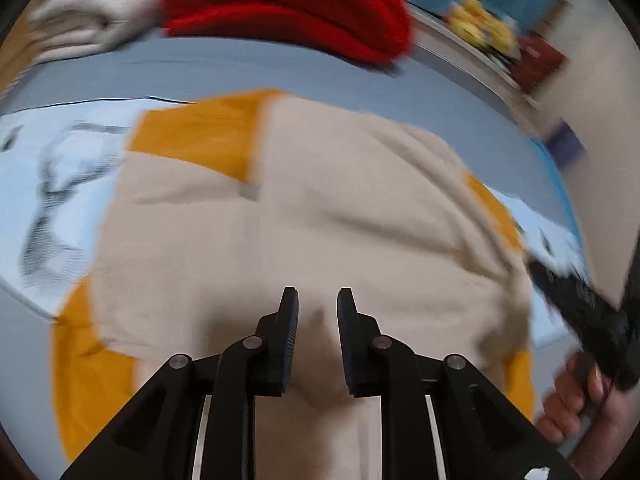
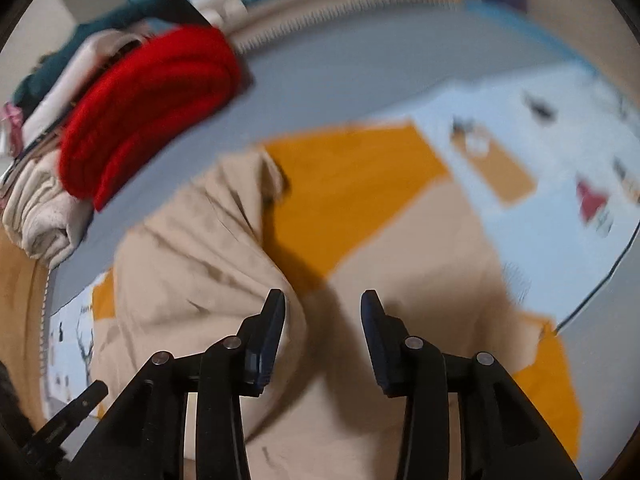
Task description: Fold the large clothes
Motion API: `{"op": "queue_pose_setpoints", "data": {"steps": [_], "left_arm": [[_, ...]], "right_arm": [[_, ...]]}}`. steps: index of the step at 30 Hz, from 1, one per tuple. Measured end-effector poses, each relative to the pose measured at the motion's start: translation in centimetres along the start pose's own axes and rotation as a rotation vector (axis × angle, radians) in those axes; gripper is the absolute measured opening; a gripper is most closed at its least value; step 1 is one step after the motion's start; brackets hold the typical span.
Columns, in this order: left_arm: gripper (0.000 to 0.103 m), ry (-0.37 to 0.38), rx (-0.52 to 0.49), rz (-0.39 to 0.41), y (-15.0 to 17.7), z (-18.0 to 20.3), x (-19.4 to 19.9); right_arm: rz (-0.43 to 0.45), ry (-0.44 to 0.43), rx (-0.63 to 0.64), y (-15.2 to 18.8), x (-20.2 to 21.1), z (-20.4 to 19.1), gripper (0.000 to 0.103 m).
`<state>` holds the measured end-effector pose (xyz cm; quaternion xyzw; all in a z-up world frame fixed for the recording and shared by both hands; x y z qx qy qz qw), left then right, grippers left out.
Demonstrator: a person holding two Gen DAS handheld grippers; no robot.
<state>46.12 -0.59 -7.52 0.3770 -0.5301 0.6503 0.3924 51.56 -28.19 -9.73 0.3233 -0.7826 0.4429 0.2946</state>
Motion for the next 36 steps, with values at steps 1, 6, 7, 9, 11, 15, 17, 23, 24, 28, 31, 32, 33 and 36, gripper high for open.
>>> {"op": "queue_pose_setpoints", "data": {"steps": [1, 6, 7, 9, 11, 15, 17, 23, 24, 28, 31, 32, 33, 36], "left_arm": [[0.018, 0.022, -0.032, -0.047, 0.6, 0.8, -1.1], [0.018, -0.072, -0.067, -0.289, 4.3, 0.7, -6.9], [0.018, -0.069, -0.058, -0.286, 4.3, 0.6, -6.6], [0.018, -0.068, -0.063, -0.269, 3.5, 0.9, -5.5], [0.018, -0.069, -0.068, -0.227, 2.9, 1.2, -4.1], [0.018, -0.078, -0.050, -0.147, 1.3, 2.4, -1.7], [0.018, -0.092, -0.043, -0.097, 0.9, 2.1, -0.1], [0.018, -0.119, 0.001, 0.058, 0.7, 0.4, 4.6], [0.018, -0.120, 0.006, 0.076, 0.2, -0.2, 5.2], [0.018, -0.132, 0.011, 0.160, 0.2, -2.4, 8.6], [0.018, -0.127, 0.015, 0.221, 0.4, -3.6, 11.5], [0.018, -0.119, 0.015, 0.246, 0.7, -4.1, 12.8], [0.018, -0.112, 0.009, 0.266, 1.2, -4.3, 13.9], [0.018, -0.111, -0.023, 0.318, 2.7, -5.2, 16.7]], "right_arm": [[0.032, -0.011, 0.028, -0.1, 0.6, -0.5, 0.042], [-0.148, -0.077, 0.059, 1.9, -3.5, -2.6, 0.043], [-0.230, -0.032, 0.065, 2.8, -4.9, -2.0, 0.043], [-0.298, 0.060, 0.057, 3.9, -6.2, -0.8, 0.043], [-0.240, 0.076, 0.011, 3.3, -5.1, 0.0, 0.043], [0.016, 0.082, 0.040, 1.3, -0.4, -1.9, 0.043], [0.091, 0.005, 0.114, 1.2, 1.0, -4.1, 0.044], [-0.199, -0.102, 0.231, 5.4, -5.2, -5.8, 0.047], [-0.265, -0.079, 0.210, 6.6, -6.5, -5.3, 0.047], [-0.215, -0.055, 0.237, 7.1, -4.6, -5.4, 0.047], [-0.034, -0.071, 0.311, 5.9, 1.4, -7.0, 0.047], [0.014, -0.073, 0.323, 5.7, 3.3, -7.4, 0.047], [0.063, -0.081, 0.329, 5.6, 5.4, -7.6, 0.047], [0.179, -0.100, 0.332, 6.1, 12.1, -8.6, 0.047]]}}
Point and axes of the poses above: each gripper's, at about its wrist camera, not at the fingertips, and x roughly against the way its jaws point, z to its right, y to its underside, the point moved 2 cm from there along -x, roughly the way its jaws point, and after that the axes turned 10 degrees about -y, right-handed, at the moved point
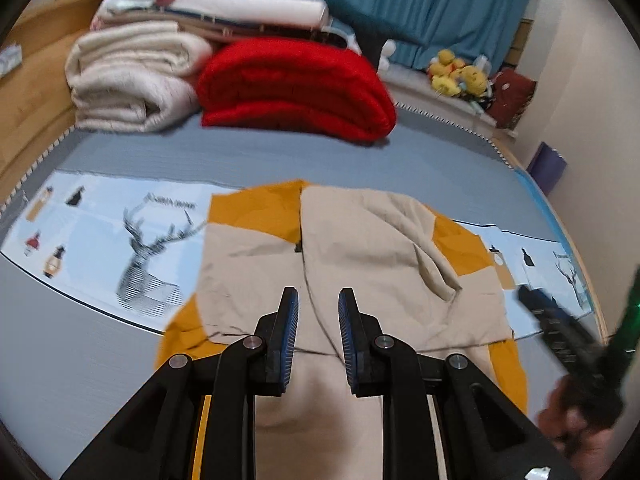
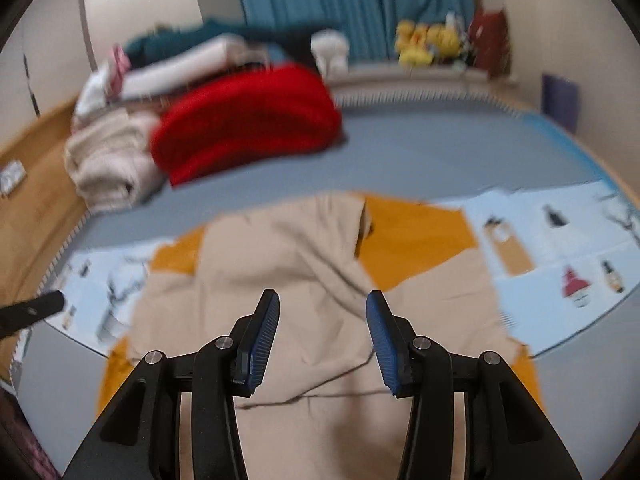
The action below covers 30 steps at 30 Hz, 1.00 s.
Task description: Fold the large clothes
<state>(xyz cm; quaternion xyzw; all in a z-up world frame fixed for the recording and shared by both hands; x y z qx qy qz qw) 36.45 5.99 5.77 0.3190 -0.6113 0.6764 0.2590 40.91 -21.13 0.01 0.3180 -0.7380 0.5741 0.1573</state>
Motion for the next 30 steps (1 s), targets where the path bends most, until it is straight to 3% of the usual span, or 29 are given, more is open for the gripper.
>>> {"op": "queue_pose_setpoints", "data": {"steps": [5, 8, 15, 21, 25, 30], "left_arm": [[0.018, -0.028, -0.012, 0.080, 4.7, -3.7, 6.1], [0.018, -0.039, -0.016, 0.060, 8.6, -5.4, 8.4], [0.014, -0.065, -0.063, -0.016, 16.9, -7.9, 11.1], [0.012, -0.120, -0.123, 0.009, 21.7, -9.4, 11.4], [0.010, -0.154, -0.102, -0.118, 24.4, -10.1, 8.6], [0.010, -0.156, -0.137, -0.132, 24.6, -9.9, 7.2]], "right_arm": [[0.051, 0.015, 0.110, 1.1, 9.5, -1.6, 0.047], [0.032, 0.045, 0.146, 3.1, 14.0, -1.5, 0.047], [0.054, 0.159, 0.054, 9.5, 22.5, 3.1, 0.047], [0.014, 0.202, 0.005, 14.7, 24.7, 7.2, 0.046], [-0.074, 0.243, -0.044, 18.4, 24.4, 9.8, 0.046], [-0.143, 0.270, -0.131, 19.7, 23.5, 12.3, 0.047]]}}
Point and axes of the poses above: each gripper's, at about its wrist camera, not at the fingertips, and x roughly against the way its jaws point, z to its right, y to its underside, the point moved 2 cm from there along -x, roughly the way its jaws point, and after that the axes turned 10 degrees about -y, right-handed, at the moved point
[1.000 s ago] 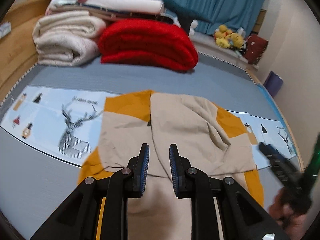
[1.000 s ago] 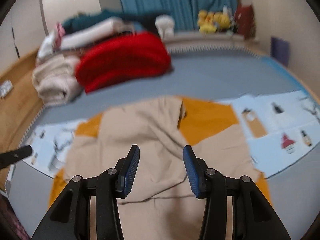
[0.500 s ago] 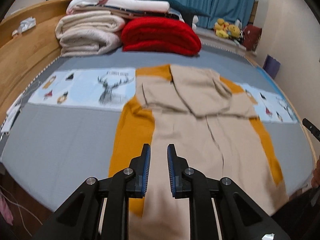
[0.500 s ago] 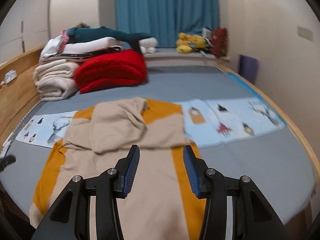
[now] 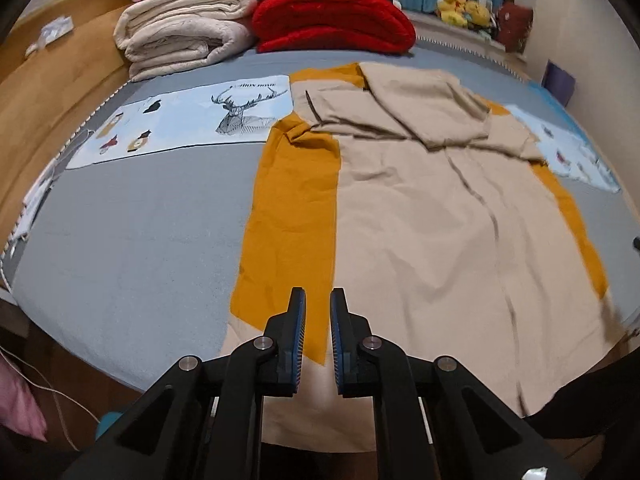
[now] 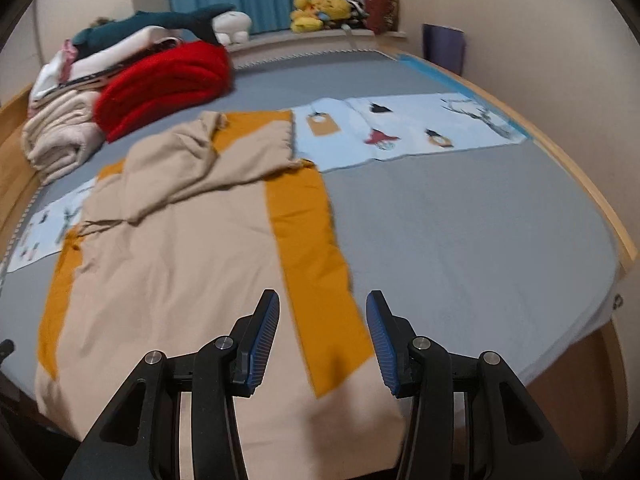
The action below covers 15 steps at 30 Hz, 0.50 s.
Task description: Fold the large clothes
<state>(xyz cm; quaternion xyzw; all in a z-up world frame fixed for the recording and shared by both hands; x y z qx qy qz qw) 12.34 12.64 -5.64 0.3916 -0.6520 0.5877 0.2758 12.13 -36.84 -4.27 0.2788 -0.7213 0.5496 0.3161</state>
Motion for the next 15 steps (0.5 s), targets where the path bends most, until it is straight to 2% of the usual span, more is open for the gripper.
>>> {"op": "queue_pose_setpoints", "data": {"steps": [5, 7, 10, 13, 15], "left_arm": [[0.010, 0.015, 0.022, -0.068, 0.8, -0.5, -1.9], [0.010, 0.046, 0.061, -0.095, 0.9, -1.4, -2.6], [0.010, 0.105, 0.191, -0.161, 0.9, -4.2, -3.9], [0.012, 0.145, 0.334, -0.246, 1.3, -7.2, -5.7], [0.012, 0.152, 0.392, -0.297, 1.7, -8.4, -6.8]], "right_arm": [[-0.036, 0.008, -0.044, 0.3, -1.2, 1.3, 0.047], [-0.052, 0.016, -0.031, 0.4, -1.8, 1.3, 0.047], [-0.080, 0.019, -0.029, 0.7, -2.6, 1.7, 0.047], [-0.112, 0.004, -0.081, 1.1, -3.3, 2.8, 0.047], [-0.148, -0.027, -0.146, 1.5, -3.9, 3.8, 0.048]]}}
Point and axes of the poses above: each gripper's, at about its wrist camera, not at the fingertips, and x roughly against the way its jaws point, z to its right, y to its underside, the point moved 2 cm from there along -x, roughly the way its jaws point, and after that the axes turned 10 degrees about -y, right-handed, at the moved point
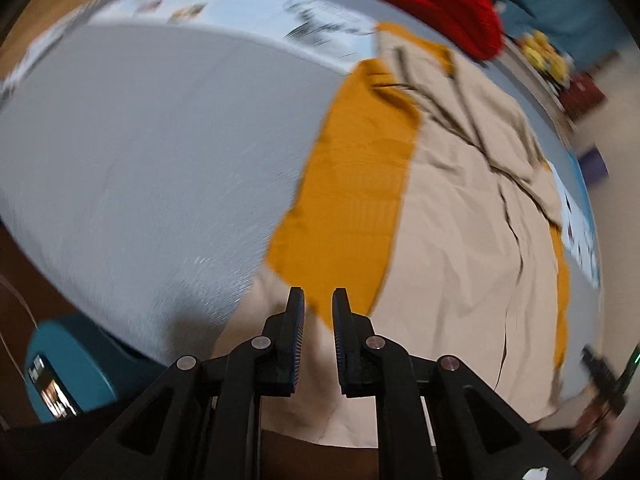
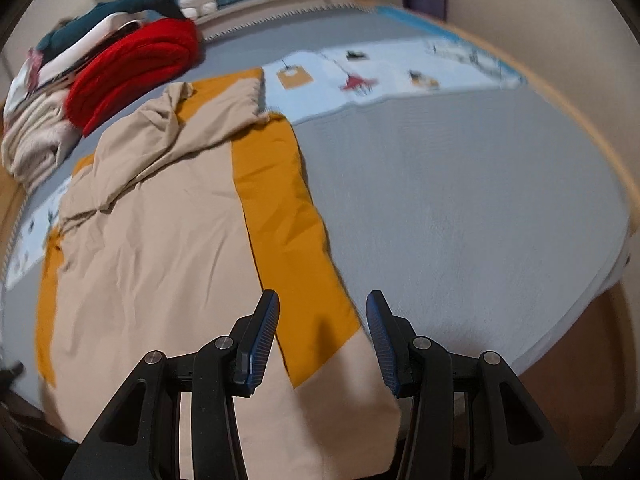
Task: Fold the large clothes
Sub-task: 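Grasp the jacket hem corners with both grippers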
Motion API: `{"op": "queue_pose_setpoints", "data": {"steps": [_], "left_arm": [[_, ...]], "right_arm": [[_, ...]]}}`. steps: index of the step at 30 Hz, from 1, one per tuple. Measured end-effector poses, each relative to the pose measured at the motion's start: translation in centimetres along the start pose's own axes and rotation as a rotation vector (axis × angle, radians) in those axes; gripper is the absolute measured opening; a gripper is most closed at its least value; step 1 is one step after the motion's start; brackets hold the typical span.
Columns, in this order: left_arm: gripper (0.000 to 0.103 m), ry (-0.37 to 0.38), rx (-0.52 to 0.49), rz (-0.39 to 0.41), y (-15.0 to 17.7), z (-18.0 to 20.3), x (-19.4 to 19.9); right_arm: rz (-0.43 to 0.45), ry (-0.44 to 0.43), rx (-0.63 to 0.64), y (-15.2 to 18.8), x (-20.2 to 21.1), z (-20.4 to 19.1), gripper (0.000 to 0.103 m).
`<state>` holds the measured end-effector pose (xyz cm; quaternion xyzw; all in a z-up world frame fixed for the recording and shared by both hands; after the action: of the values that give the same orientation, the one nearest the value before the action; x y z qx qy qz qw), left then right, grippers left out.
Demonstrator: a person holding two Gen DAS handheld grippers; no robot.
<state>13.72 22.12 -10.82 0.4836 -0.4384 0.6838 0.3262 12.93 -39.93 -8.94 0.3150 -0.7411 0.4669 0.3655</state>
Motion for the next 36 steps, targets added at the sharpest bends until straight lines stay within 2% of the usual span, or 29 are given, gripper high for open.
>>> {"op": "queue_pose_setpoints", "data": {"steps": [3, 5, 9, 11, 13, 15, 18, 22, 24, 25, 26, 27, 28, 32, 34, 36], "left_arm": [[0.015, 0.011, 0.056, -0.051, -0.4, -1.3, -0.8], [0.018, 0.027, 0.069, -0.088, -0.8, -1.8, -1.2], [0.026, -0.049, -0.044, -0.116, -2.0, -1.5, -1.7], [0.030, -0.035, -0.067, -0.140, -2.2, -1.2, -2.4], [0.031, -0.044, -0.096, -0.168, -2.1, -0.8, -3.4], [0.031, -0.110, -0.121, -0.173, -1.9, -0.7, -4.4], [0.032, -0.131, -0.124, -0.195, -1.4, -0.5, -5.5], [0.036, -0.183, -0.159, -0.175, -0.8, 0.1, -6.3], [0.036, -0.218, -0.210, -0.148, -0.3, 0.8, -6.3], [0.034, -0.237, -0.244, -0.132, -0.1, 1.1, -6.3], [0.022, -0.242, -0.267, -0.122, 0.1, 1.4, -6.2], [0.014, -0.247, -0.288, -0.114, 0.3, 1.6, -6.1], [0.008, -0.246, -0.304, -0.103, 0.4, 1.7, -5.8], [0.009, -0.215, -0.286, -0.064, 0.5, 1.4, -4.2], [0.010, -0.220, -0.285, -0.079, 0.7, 1.1, -4.6], [0.016, -0.236, -0.290, -0.106, 0.8, 1.0, -5.3]], "right_arm": [[-0.058, -0.010, -0.056, 0.4, -1.2, 1.2, 0.049], [-0.102, 0.020, -0.080, 0.8, -2.0, 2.1, 0.049], [-0.171, 0.020, -0.143, 1.3, -3.3, 3.4, 0.049], [-0.213, 0.022, -0.153, 1.8, -4.2, 3.8, 0.049], [-0.250, 0.042, -0.142, 2.3, -4.9, 3.8, 0.049], [-0.277, 0.056, -0.133, 2.7, -5.4, 3.8, 0.049], [-0.304, 0.075, -0.123, 3.2, -5.8, 3.8, 0.049], [-0.316, 0.101, -0.082, 3.5, -6.2, 3.3, 0.049], [-0.319, 0.120, -0.053, 3.7, -6.3, 2.9, 0.048], [-0.316, 0.130, -0.038, 3.8, -6.4, 2.6, 0.044], [-0.314, 0.129, -0.026, 3.9, -6.4, 2.3, 0.037], [-0.313, 0.118, -0.015, 4.0, -6.4, 1.9, 0.017], [-0.308, 0.112, 0.002, 4.0, -6.2, 1.4, 0.007], [-0.240, 0.081, 0.014, 3.6, -4.7, 0.4, 0.006], [-0.231, 0.082, 0.006, 3.6, -4.4, 0.5, 0.008], [-0.250, 0.092, -0.016, 3.7, -4.7, 1.0, 0.012]]}}
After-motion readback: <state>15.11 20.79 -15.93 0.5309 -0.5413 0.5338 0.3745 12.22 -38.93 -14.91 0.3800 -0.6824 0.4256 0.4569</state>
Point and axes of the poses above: each gripper's, at about its wrist camera, not at the fingertips, and x roughly against the way its jaws point, z to its right, y to its underside, the point moved 2 cm from there along -x, roughly the way its jaws point, and after that the axes turned 10 degrees about -y, right-handed, at the moved point
